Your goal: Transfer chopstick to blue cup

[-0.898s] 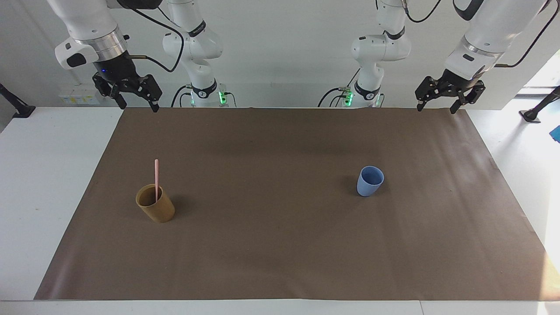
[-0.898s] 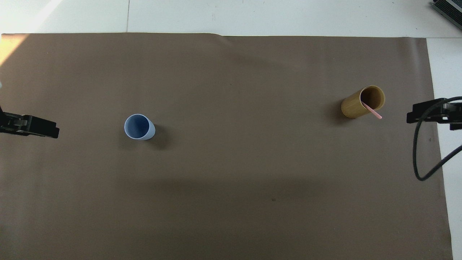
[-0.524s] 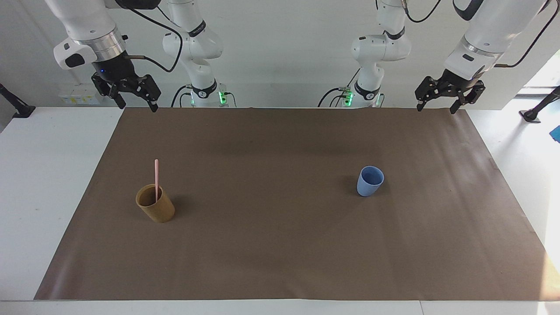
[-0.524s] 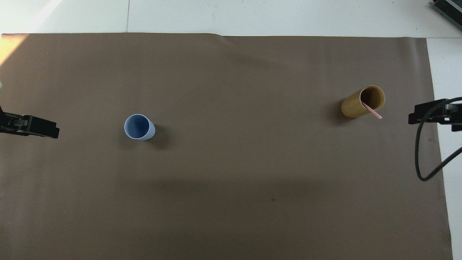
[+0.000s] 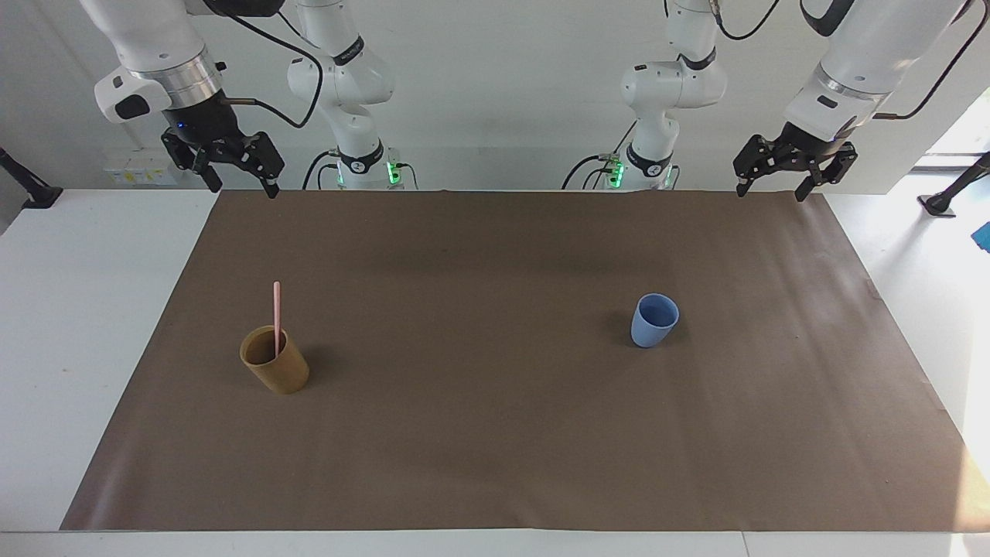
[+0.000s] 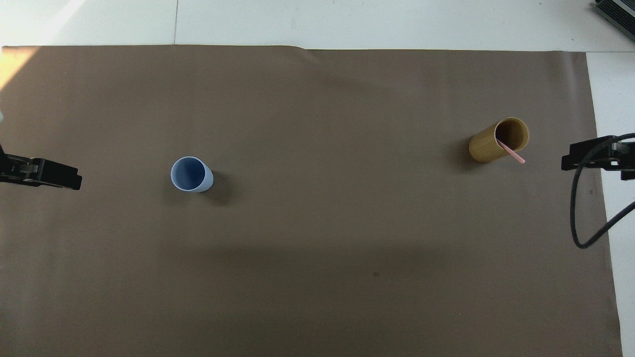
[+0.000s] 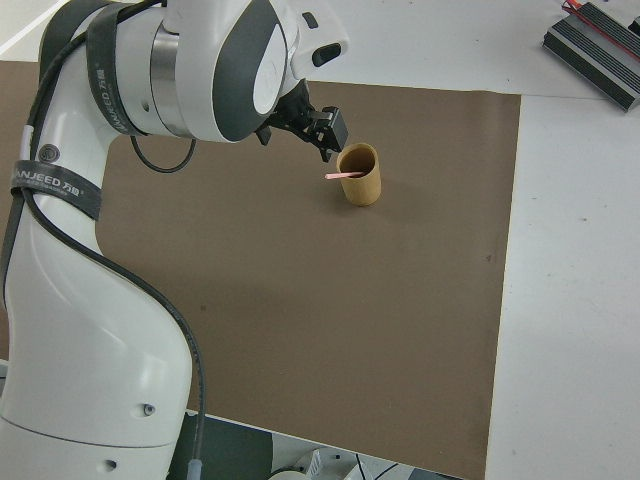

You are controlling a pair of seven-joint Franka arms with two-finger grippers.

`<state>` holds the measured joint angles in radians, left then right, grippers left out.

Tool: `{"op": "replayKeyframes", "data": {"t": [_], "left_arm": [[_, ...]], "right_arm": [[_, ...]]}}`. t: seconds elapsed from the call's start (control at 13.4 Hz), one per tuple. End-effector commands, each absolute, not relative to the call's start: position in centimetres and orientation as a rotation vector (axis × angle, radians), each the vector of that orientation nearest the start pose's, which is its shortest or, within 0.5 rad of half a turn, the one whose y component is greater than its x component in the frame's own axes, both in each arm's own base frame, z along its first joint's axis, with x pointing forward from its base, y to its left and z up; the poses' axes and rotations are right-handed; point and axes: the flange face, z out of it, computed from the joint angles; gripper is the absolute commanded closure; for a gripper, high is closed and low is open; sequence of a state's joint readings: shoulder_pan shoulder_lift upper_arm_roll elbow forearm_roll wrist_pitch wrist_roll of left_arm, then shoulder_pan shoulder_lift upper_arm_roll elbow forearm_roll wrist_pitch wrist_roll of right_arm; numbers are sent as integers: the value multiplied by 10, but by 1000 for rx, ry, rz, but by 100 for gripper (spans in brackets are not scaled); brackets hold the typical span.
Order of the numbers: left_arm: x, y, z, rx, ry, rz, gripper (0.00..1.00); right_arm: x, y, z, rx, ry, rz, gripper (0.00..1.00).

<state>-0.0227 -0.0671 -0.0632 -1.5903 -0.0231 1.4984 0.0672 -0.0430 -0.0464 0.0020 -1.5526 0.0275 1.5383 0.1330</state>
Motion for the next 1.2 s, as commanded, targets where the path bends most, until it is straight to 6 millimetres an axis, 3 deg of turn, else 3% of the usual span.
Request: {"op": "replayKeyframes", "data": {"t": [0.0,0.22,0.37,0.6,0.75,1.05,1.12], "left_arm": [[517,-46,645,-3155,261,34,0],[517,-48,644,-3155,252,30,0],[522,-46,633,-3158,246,25,0],[545,-53,569,-3161,224,-57,0],[560,-57,530,-3173,79,-82,0],[593,-80,457,-3182,-208,-78,0],[598,-95,436,-3182,-263,-76,0]], "right_arm": [[540,-24,656,-3111,241,-100,0],[538,-23,652,-3115,237,-102,0],[538,-24,646,-3115,237,-110,0],[542,-24,637,-3115,224,-141,0],[548,-25,621,-3117,184,-160,0],[556,-27,577,-3118,184,-153,0],[559,-26,561,-3119,180,-149,0]]}}
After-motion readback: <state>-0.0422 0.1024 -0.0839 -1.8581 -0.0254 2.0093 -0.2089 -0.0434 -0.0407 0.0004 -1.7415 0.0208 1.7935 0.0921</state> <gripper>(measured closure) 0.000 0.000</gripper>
